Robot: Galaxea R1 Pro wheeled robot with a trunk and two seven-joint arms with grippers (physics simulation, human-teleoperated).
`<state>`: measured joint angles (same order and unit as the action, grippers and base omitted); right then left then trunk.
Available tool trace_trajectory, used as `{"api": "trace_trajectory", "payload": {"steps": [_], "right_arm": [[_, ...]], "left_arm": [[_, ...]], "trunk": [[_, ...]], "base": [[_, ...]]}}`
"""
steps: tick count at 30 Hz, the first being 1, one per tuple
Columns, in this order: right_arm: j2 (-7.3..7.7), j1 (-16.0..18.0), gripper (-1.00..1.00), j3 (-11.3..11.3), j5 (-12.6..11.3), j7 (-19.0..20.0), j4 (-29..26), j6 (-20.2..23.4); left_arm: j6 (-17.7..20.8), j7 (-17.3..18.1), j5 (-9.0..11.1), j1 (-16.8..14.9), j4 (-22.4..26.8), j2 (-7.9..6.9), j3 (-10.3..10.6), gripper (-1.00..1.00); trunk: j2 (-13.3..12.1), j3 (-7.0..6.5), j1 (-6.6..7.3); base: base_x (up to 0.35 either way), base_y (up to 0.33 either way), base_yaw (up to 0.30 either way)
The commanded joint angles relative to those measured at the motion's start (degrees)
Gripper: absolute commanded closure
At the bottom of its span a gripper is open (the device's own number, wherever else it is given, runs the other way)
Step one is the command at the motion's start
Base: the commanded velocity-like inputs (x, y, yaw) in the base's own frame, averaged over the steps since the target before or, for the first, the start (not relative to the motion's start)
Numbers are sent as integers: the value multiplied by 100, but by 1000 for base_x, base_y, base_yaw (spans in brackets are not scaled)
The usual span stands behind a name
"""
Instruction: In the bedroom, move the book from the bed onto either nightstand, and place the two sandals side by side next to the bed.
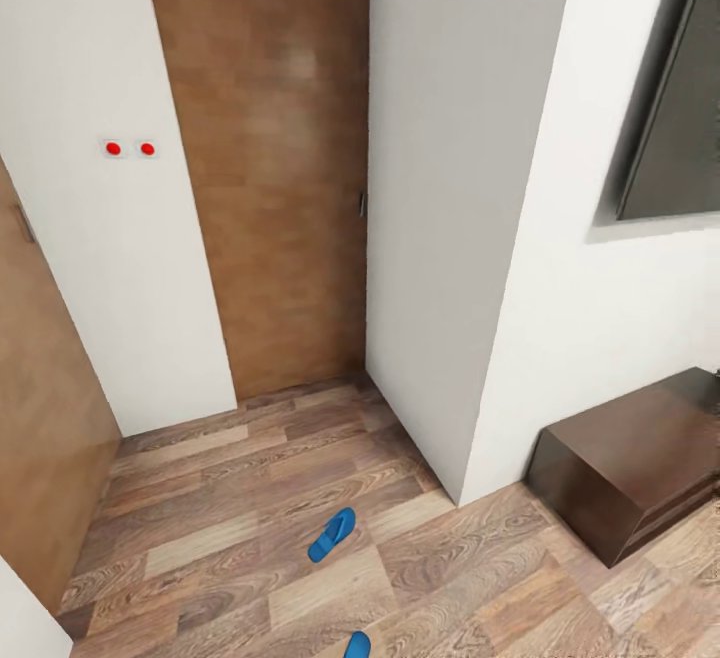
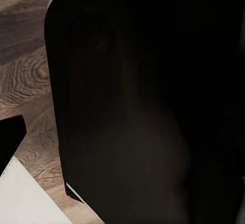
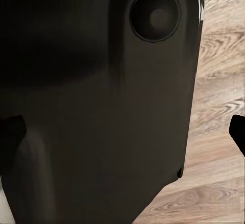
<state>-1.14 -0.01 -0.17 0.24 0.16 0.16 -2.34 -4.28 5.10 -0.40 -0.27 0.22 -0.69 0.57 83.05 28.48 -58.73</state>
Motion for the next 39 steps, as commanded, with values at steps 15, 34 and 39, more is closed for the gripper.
{"api": "trace_trajectory", "payload": {"steps": [15,34,39], "right_arm": [[-1,1,-100,0,2,2,9,-21],[-1,1,-100,0,2,2,8,-21],[-1,1,-100,0,2,2,4,-21]], "left_arm": [[-20,11,-4,-3,-4,-2,7,-100],[-20,9,-4,-5,-4,-2,5,-100],[-20,9,-4,-3,-4,-2,5,-100]], "trunk": [[2,100,0],[2,219,0],[2,233,0]], "base": [[12,67,-220],[1,35,-214],[0,62,-96]]}}
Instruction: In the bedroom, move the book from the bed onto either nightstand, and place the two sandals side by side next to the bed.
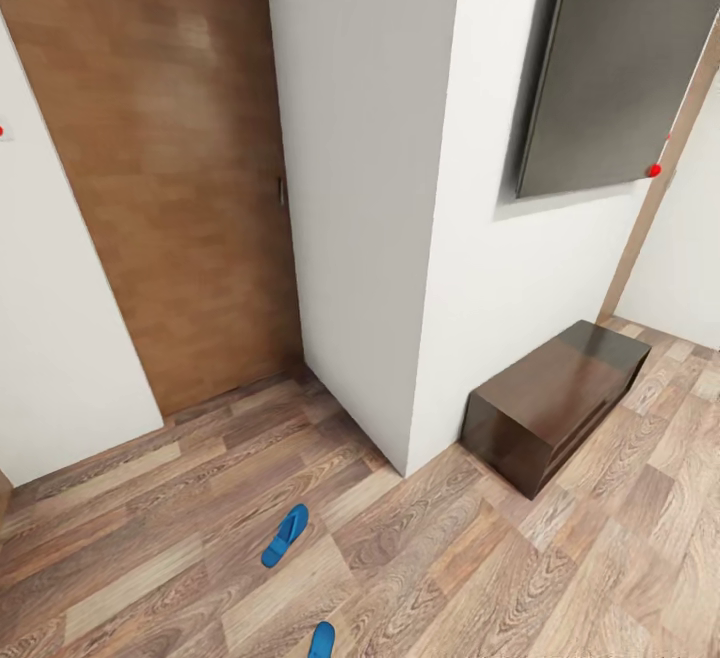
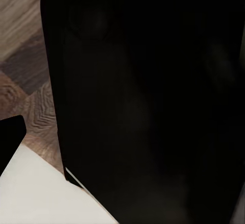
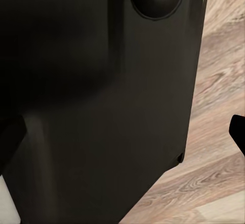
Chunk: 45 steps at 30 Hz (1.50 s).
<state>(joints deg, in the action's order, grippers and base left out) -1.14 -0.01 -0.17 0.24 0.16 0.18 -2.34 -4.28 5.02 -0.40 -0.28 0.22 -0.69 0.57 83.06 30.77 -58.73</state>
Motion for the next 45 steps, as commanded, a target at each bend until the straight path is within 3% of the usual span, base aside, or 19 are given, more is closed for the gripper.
{"api": "trace_trajectory", "payload": {"steps": [1,11,33,45], "right_arm": [[0,1,-100,-1,2,2,2,-21],[0,1,-100,-1,2,2,4,-21],[0,1,-100,-1,4,2,-5,-21],[0,1,-100,-1,6,2,-9,-21]], "left_arm": [[-20,17,-4,-2,-4,-2,5,-100],[-20,17,-4,-3,-4,-1,5,-100],[-21,17,-4,-4,-4,-1,5,-100],[-28,17,-4,-2,-4,-1,5,-100]], "trunk": [[2,6,0],[2,13,0],[2,14,0],[2,14,0]], "base": [[0,37,-57],[0,14,-124],[0,36,-251],[0,11,-57]]}}
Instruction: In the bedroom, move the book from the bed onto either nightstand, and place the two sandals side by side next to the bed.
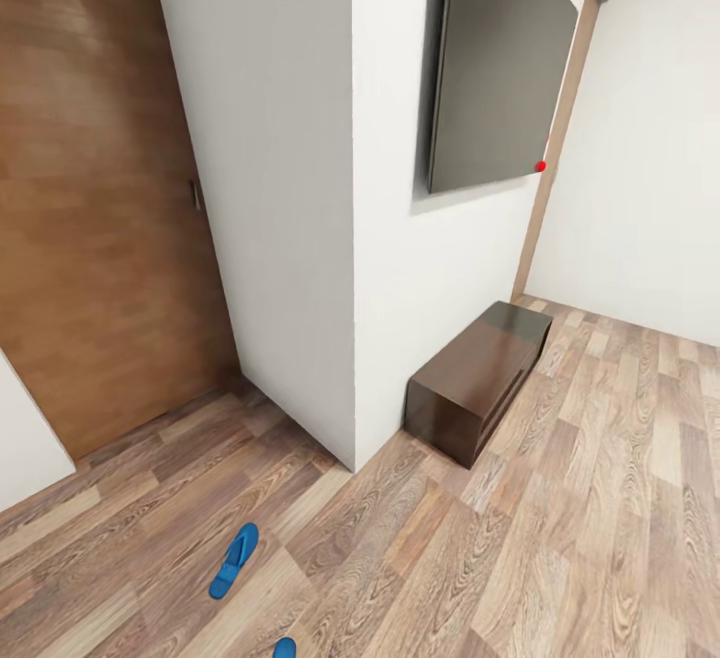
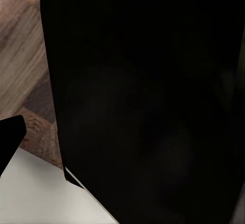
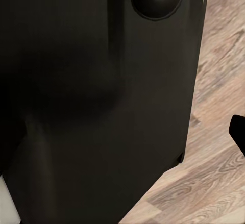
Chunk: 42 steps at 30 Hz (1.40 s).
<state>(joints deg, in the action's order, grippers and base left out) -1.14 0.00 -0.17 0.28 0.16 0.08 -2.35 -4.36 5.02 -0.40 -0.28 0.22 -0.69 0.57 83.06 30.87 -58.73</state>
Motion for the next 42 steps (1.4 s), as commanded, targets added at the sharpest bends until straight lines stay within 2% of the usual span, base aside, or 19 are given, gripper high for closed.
{"api": "trace_trajectory", "payload": {"steps": [1,22,42], "right_arm": [[0,0,-100,-1,2,2,3,-20],[0,0,-100,-1,0,2,10,-20],[0,0,-100,-1,1,2,18,-20]], "left_arm": [[-20,17,-4,-2,-5,-2,5,-100],[-26,17,-4,-2,-5,-2,5,-100],[-37,17,-4,0,-5,-2,5,-100]], "trunk": [[2,4,0],[2,4,0],[2,6,0]], "base": [[0,52,-15],[15,87,-7],[29,32,-124]]}}
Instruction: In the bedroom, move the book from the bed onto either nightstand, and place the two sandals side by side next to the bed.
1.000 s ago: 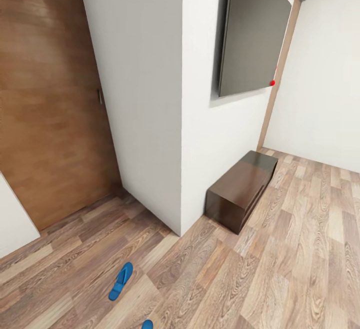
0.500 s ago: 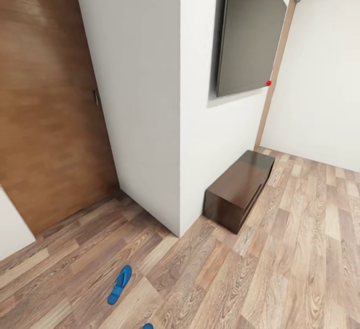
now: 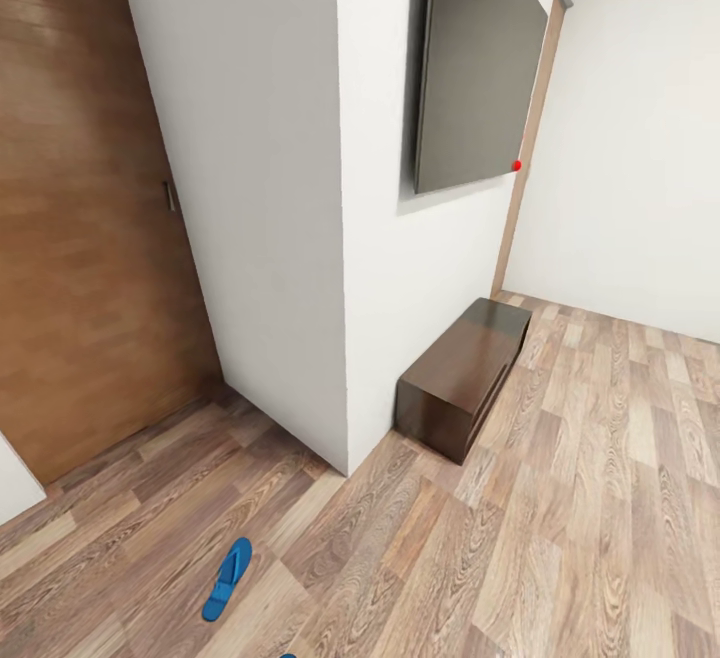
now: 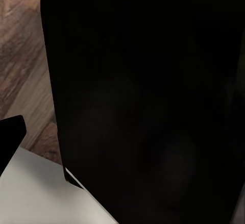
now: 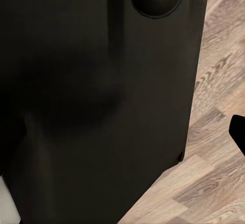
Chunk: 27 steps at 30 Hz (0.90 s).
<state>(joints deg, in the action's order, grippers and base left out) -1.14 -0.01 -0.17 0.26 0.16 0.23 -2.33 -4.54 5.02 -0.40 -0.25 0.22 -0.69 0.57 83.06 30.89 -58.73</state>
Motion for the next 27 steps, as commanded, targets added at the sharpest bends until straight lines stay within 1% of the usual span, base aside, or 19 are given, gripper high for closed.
{"api": "trace_trajectory", "payload": {"steps": [1,14,27], "right_arm": [[0,1,-100,-1,4,2,3,-22],[0,1,-100,-1,4,2,-5,-22],[-6,1,-100,-6,8,2,-20,-22]], "left_arm": [[-20,16,-4,-4,-5,-2,5,-100],[-20,16,-4,-4,-5,-2,5,-100],[-121,16,1,-3,-5,-2,-1,-100]], "trunk": [[2,4,0],[2,4,0],[2,4,0]], "base": [[2,2,-23],[26,34,-7],[21,79,-1]]}}
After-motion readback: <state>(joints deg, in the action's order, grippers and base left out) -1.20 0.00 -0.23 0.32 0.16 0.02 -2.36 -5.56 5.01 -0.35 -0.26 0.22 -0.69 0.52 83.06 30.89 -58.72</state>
